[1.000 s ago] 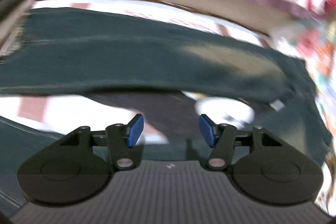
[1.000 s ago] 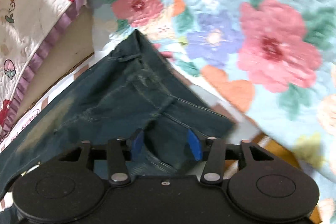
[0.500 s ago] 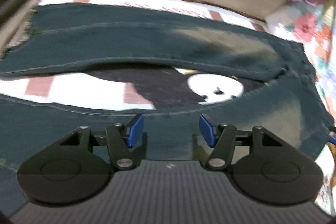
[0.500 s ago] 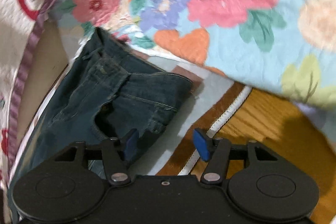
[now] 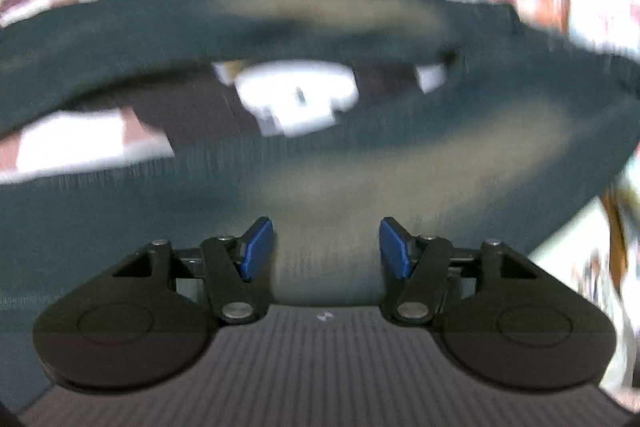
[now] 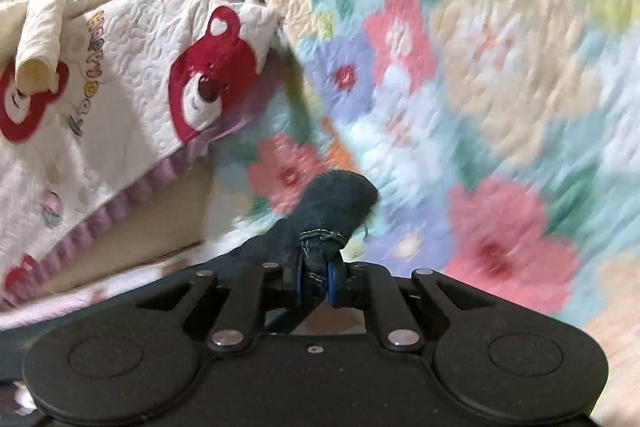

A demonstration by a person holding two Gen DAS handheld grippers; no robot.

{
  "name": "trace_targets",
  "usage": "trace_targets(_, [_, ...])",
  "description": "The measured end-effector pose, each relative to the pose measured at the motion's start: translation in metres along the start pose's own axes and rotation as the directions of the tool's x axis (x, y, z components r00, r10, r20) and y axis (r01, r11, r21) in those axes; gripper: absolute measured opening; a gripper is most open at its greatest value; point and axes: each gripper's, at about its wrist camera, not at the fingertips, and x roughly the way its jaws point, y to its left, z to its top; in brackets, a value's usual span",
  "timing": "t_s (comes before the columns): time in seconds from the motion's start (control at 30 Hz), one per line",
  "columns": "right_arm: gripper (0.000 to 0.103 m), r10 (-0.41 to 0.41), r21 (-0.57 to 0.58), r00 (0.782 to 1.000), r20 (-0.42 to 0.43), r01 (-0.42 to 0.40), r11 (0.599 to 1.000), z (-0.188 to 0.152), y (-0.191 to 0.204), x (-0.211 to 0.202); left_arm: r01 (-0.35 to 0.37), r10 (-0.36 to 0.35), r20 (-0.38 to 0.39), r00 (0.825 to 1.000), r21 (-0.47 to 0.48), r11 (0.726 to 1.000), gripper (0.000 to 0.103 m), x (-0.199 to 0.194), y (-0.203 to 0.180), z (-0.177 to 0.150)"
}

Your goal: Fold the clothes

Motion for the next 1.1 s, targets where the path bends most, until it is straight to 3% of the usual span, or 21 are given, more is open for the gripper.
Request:
trace_targets(0.07, [0.012, -0.065, 0.002, 0.993, -0.094, 0.066, 0.998, -0.013, -0.018, 0.013, -0.030, 0.031, -0.062, 0.998, 0.031, 0.999, 0.060, 0.011, -0.010, -0.010])
trace_targets(0.13, [0.012, -0.093, 0.035, 0.970, -0.226, 0.103, 0.994, -0.034, -0.036, 0.031, -0.069, 0.075, -0.090, 0.993, 0.063, 0.996, 0.061, 0.018, -0.018, -0.018])
trace_targets(0.23, [0.014, -0.123, 0.028, 0.937, -0.326, 0.140, 0.990, -0.059, -0.045, 0.046, -0.062, 0.064, -0.105, 0.992, 0.022, 0.998, 0.061, 0.014, -0.015, -0.015])
trace_targets(0.37, [0.016, -0.130, 0.028, 0.927, -0.350, 0.149, 0.988, -0.063, -0.049, 0.050, -0.110, 0.105, -0.070, 0.992, -0.070, 0.991, 0.061, -0.010, 0.010, -0.007])
trace_targets(0.4, [0.021, -0.143, 0.022, 0.924, -0.354, 0.161, 0.987, -0.061, -0.049, 0.049, -0.131, 0.126, -0.054, 0.991, -0.102, 0.986, 0.061, -0.018, 0.020, -0.007])
trace_targets(0.47, [0.044, -0.189, 0.002, 0.915, -0.356, 0.203, 0.979, -0.056, -0.049, 0.043, -0.155, 0.155, -0.017, 0.988, -0.188, 0.970, 0.062, -0.040, 0.046, -0.008])
trace_targets(0.53, [0.054, -0.227, -0.017, 0.917, -0.328, 0.234, 0.972, -0.049, -0.046, 0.031, -0.184, 0.196, 0.013, 0.981, -0.284, 0.941, 0.064, -0.061, 0.078, -0.014])
trace_targets(0.6, [0.057, -0.251, -0.040, 0.929, -0.274, 0.250, 0.967, -0.042, -0.034, 0.011, -0.217, 0.236, 0.008, 0.972, -0.363, 0.906, 0.064, -0.075, 0.106, -0.024])
trace_targets(0.73, [0.058, -0.198, -0.240, 0.964, -0.177, 0.153, 0.959, -0.032, 0.022, -0.016, -0.231, 0.272, 0.001, 0.962, -0.528, 0.818, 0.064, -0.096, 0.155, -0.050])
trace_targets(0.8, [0.058, -0.030, -0.305, 0.982, -0.185, -0.028, 0.952, -0.031, 0.055, -0.029, -0.211, 0.273, 0.017, 0.962, -0.590, 0.779, 0.064, -0.107, 0.173, -0.062])
trace_targets(0.83, [0.057, 0.082, -0.317, 0.971, -0.226, -0.153, 0.936, -0.033, 0.074, -0.033, -0.203, 0.277, 0.026, 0.961, -0.615, 0.762, 0.065, -0.112, 0.179, -0.068])
trace_targets(0.87, [0.055, 0.198, -0.310, 0.937, -0.288, -0.287, 0.906, -0.037, 0.096, -0.035, -0.194, 0.280, 0.036, 0.959, -0.638, 0.745, 0.066, -0.117, 0.186, -0.073])
trace_targets(0.93, [0.046, 0.408, -0.285, 0.820, -0.401, -0.535, 0.795, -0.048, 0.142, -0.041, -0.175, 0.283, 0.051, 0.958, -0.680, 0.712, 0.068, -0.122, 0.196, -0.081])
trace_targets(1.0, [0.029, 0.559, -0.268, 0.667, -0.493, -0.727, 0.632, -0.067, 0.195, -0.052, -0.161, 0.283, 0.056, 0.957, -0.712, 0.683, 0.068, -0.123, 0.205, -0.090])
trace_targets(1.03, [0.010, 0.599, -0.250, 0.592, -0.539, -0.792, 0.557, -0.078, 0.222, -0.056, -0.156, 0.284, 0.057, 0.957, -0.725, 0.671, 0.068, -0.124, 0.208, -0.093])
trace_targets(1.1, [0.007, 0.651, -0.201, 0.436, -0.621, -0.892, 0.405, -0.099, 0.273, -0.064, -0.161, 0.291, 0.057, 0.955, -0.725, 0.669, 0.068, -0.125, 0.211, -0.095])
